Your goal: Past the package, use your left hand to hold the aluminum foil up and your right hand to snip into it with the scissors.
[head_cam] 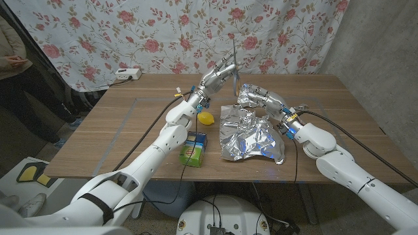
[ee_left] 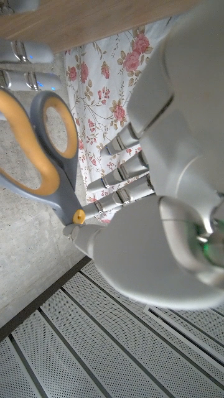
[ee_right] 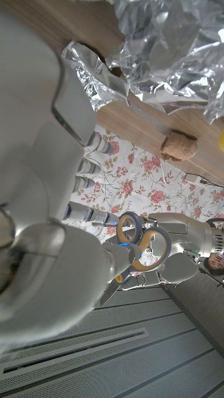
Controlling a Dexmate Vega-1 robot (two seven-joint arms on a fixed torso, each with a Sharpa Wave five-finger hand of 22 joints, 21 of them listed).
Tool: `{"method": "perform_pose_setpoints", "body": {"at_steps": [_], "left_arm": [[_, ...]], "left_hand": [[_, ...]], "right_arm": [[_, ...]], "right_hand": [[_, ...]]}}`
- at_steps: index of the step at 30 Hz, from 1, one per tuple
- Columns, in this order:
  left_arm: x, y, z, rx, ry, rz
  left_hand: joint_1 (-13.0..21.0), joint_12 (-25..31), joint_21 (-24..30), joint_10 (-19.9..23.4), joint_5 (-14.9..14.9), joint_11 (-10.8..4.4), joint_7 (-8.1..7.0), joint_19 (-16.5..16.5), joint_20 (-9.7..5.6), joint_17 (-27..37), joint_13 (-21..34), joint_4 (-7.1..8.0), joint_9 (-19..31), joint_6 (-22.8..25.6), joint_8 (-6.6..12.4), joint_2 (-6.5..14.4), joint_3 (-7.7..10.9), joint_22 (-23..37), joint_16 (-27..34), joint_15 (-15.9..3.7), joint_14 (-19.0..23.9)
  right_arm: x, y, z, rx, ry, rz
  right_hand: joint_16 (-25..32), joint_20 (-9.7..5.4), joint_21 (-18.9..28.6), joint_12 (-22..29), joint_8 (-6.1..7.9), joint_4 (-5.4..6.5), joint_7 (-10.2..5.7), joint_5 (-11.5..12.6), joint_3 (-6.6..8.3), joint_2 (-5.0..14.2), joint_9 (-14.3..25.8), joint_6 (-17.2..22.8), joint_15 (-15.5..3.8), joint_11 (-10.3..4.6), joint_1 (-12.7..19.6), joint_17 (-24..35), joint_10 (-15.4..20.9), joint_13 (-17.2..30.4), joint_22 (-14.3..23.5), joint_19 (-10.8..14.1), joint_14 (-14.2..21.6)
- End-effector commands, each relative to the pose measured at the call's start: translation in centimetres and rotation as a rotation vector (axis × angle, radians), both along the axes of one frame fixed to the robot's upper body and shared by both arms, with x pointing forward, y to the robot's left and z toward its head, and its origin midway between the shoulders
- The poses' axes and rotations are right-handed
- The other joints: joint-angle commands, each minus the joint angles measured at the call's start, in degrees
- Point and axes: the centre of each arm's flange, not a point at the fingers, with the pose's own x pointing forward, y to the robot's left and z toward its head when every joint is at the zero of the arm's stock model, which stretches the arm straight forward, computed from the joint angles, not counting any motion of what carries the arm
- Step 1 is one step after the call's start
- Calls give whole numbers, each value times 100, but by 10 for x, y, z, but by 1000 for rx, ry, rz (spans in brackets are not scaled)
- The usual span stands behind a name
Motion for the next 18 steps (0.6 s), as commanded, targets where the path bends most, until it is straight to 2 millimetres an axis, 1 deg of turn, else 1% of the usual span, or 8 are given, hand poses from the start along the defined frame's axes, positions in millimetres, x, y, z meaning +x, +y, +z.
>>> {"method": "perform_pose_setpoints", "body": {"at_steps": [1,5,6,9,10,13,15,18], "left_arm": [[1,-4,0,4,5,-11],[1,-5,0,8,5,-16],[1,-5,0,8,5,-15],[1,-6,0,5,7,-16],[1,-6,0,6,7,-16],[2,-7,-2,9,10,-17],[2,-8,-3,9,14,-16],[3,-9,-3,8,14,-18]], "left_hand": [[28,28,-1,128,24,-62,-3,22,-13,38,46,8,27,55,23,60,-2,-7,36,-234,223],[35,25,-2,126,27,-62,-8,20,-12,39,44,7,27,48,19,65,3,-7,27,-233,221],[33,27,-1,127,26,-62,-1,21,-16,40,46,8,27,42,17,62,0,-7,24,-228,220],[33,20,-1,119,27,-61,5,21,-15,41,42,10,27,41,16,62,0,-7,20,-225,220],[34,17,-1,116,27,-61,4,21,-14,43,39,10,27,40,15,64,0,-7,21,-228,223],[36,18,-2,123,28,-61,7,19,-11,47,40,12,26,40,15,65,0,-7,17,-231,222],[33,22,-2,128,27,-61,5,18,-12,51,44,15,26,36,14,63,-4,-7,18,-228,225],[32,25,-2,130,27,-63,8,18,-12,58,48,17,26,42,16,64,-7,-7,20,-227,232]], "right_arm": [[1,2,0,7,1,17],[1,2,1,12,-3,17],[1,2,1,15,-2,17],[2,3,1,21,1,19],[3,3,1,21,0,21],[3,4,1,18,0,27],[4,4,1,19,4,29],[5,5,0,12,5,34]], "right_hand": [[29,6,21,19,-1,21,-48,24,26,33,-4,52,-40,-44,40,12,-90,13,11,-35,-711],[39,-50,25,30,18,25,-53,18,20,37,-6,133,-112,-117,41,11,-68,11,11,-36,-696],[42,-60,29,38,34,28,-76,14,16,41,-7,196,-131,-176,39,11,-45,9,11,-30,-693],[52,-102,36,53,74,34,-129,6,9,52,-10,345,-168,-267,39,10,0,6,9,-15,-678],[55,-118,36,55,82,35,-157,3,6,56,-11,386,-188,-318,39,9,10,5,8,-14,-675],[56,-124,37,56,82,34,-162,2,7,64,-12,412,-199,-343,45,8,18,3,7,-10,-673],[56,-165,35,53,70,33,-188,3,10,76,-13,403,-227,-360,55,7,16,2,7,-15,-676],[54,-145,36,46,57,29,-189,5,14,86,-14,390,-212,-347,67,6,2,1,7,-11,-684]]}}
